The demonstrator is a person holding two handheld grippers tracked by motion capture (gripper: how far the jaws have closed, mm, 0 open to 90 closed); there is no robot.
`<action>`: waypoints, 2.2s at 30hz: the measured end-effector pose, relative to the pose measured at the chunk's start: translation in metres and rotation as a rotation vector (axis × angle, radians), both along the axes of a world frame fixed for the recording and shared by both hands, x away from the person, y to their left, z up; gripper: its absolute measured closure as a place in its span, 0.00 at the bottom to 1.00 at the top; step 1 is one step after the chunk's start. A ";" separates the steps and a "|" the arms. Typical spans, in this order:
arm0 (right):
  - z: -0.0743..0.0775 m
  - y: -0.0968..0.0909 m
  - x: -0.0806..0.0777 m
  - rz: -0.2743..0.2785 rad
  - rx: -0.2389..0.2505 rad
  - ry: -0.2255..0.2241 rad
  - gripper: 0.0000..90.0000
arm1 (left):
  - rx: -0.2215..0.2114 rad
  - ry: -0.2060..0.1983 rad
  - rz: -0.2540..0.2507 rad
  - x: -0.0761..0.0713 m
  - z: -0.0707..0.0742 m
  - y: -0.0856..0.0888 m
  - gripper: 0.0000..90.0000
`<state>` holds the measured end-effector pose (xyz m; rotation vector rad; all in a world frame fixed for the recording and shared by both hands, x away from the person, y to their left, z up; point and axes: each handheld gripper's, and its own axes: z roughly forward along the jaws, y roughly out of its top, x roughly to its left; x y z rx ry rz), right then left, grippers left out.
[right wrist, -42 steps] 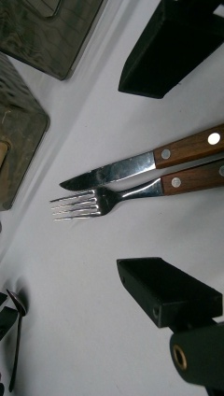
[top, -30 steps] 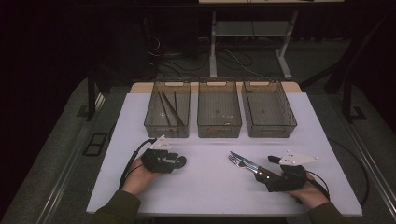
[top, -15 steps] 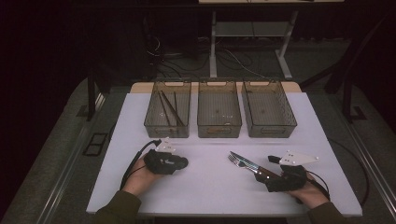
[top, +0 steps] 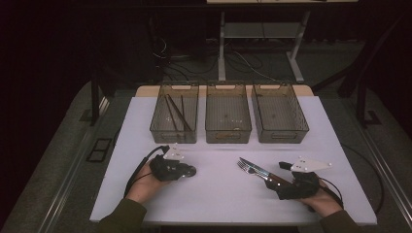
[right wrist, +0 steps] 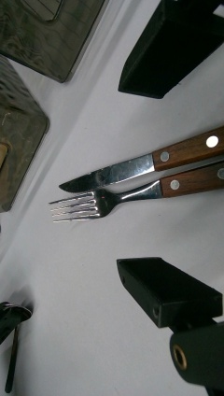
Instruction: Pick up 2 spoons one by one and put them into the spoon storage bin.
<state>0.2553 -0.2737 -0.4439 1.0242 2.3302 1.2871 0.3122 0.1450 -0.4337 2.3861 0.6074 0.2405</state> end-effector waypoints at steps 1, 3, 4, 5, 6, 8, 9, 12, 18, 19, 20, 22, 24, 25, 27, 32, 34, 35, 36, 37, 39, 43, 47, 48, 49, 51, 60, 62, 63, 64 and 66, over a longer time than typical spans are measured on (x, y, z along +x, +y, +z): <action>0.000 0.000 0.000 0.000 0.001 0.000 0.14 | 0.005 -0.002 -0.005 0.000 0.001 0.000 0.89; 0.000 0.000 0.000 -0.001 0.000 0.000 0.14 | 0.009 -0.010 -0.012 -0.001 0.002 0.000 0.90; 0.000 0.000 0.000 -0.002 0.000 0.002 0.14 | 0.012 -0.012 -0.018 -0.002 0.003 0.000 0.91; 0.000 0.000 0.000 -0.001 0.000 0.002 0.14 | 0.008 -0.013 -0.023 -0.003 0.004 -0.001 0.93; 0.000 0.000 0.000 -0.001 0.000 0.002 0.14 | 0.012 -0.012 -0.030 -0.004 0.005 0.000 0.94; 0.000 0.000 0.000 -0.001 0.001 0.002 0.14 | 0.005 -0.007 -0.045 -0.006 0.006 0.000 0.96; 0.000 0.000 0.000 -0.001 0.001 0.002 0.14 | 0.002 0.000 -0.054 -0.006 0.007 0.001 0.97; 0.000 0.000 0.000 -0.002 0.000 0.002 0.14 | 0.006 0.008 -0.065 -0.008 0.006 -0.001 0.98; 0.000 -0.001 0.000 0.000 0.002 0.000 0.14 | 0.008 0.048 -0.075 -0.006 -0.001 -0.006 0.96; 0.000 -0.001 0.000 0.000 0.002 0.001 0.14 | 0.000 0.055 -0.074 -0.006 -0.001 -0.005 0.96; 0.000 -0.001 0.000 0.000 0.001 0.001 0.14 | 0.000 0.056 -0.077 -0.005 -0.001 -0.004 0.96; 0.000 -0.001 0.000 0.000 0.002 0.001 0.14 | 0.001 0.059 -0.078 -0.004 -0.001 -0.004 0.97; 0.001 -0.001 0.000 0.001 0.003 0.001 0.14 | 0.002 0.066 -0.077 -0.004 0.000 -0.003 0.97; 0.001 -0.001 0.000 0.001 0.003 0.001 0.14 | -0.003 0.074 -0.074 -0.003 -0.001 -0.003 0.97; 0.000 -0.001 0.000 0.001 0.003 0.001 0.14 | -0.010 0.082 -0.064 -0.003 -0.001 -0.003 0.97; 0.000 -0.001 0.000 0.002 0.001 -0.001 0.14 | -0.008 0.089 -0.057 -0.003 0.000 -0.003 0.97; 0.000 -0.001 0.000 0.002 0.000 -0.002 0.14 | -0.004 0.090 -0.056 -0.002 0.000 -0.003 0.97; 0.000 -0.001 0.000 0.001 0.003 0.000 0.14 | -0.001 0.085 -0.059 -0.002 0.000 -0.003 0.97; 0.001 -0.001 0.000 0.002 0.003 0.000 0.14 | -0.001 0.084 -0.057 -0.002 0.001 -0.003 0.97; 0.001 -0.001 0.000 0.002 0.003 0.000 0.14 | -0.010 0.085 -0.045 -0.003 0.001 -0.003 0.97; 0.001 -0.001 -0.001 0.001 0.003 0.002 0.14 | -0.013 0.079 -0.043 -0.002 0.002 -0.002 0.97; 0.001 -0.001 -0.001 0.001 0.004 0.002 0.14 | -0.029 0.072 -0.030 -0.002 0.003 -0.001 0.97; 0.000 -0.001 0.000 0.004 0.003 0.001 0.14 | -0.043 0.066 -0.022 -0.002 0.005 0.001 0.97; 0.000 -0.001 0.000 0.003 0.003 0.002 0.14 | -0.043 0.061 -0.022 -0.002 0.006 0.001 0.97; 0.000 -0.001 0.000 0.003 0.003 0.001 0.14 | -0.046 0.058 -0.018 -0.002 0.007 0.002 0.97; 0.000 -0.001 0.000 0.002 0.003 0.001 0.14 | -0.059 0.057 -0.005 -0.001 0.008 0.003 0.97; 0.000 0.000 0.000 0.003 0.001 -0.002 0.14 | -0.125 0.036 0.015 0.001 0.018 0.001 0.97; 0.000 0.000 0.000 0.001 0.002 0.001 0.14 | -0.146 0.031 0.016 0.002 0.019 0.000 0.97; 0.000 0.000 0.000 0.000 0.002 0.002 0.14 | -0.147 0.024 0.015 0.002 0.021 0.000 0.97; 0.000 0.000 0.000 -0.001 0.002 0.002 0.14 | -0.157 0.021 0.017 0.002 0.022 -0.001 0.97; 0.000 0.000 0.000 0.000 0.002 0.002 0.14 | -0.181 0.012 0.022 0.003 0.025 -0.002 0.97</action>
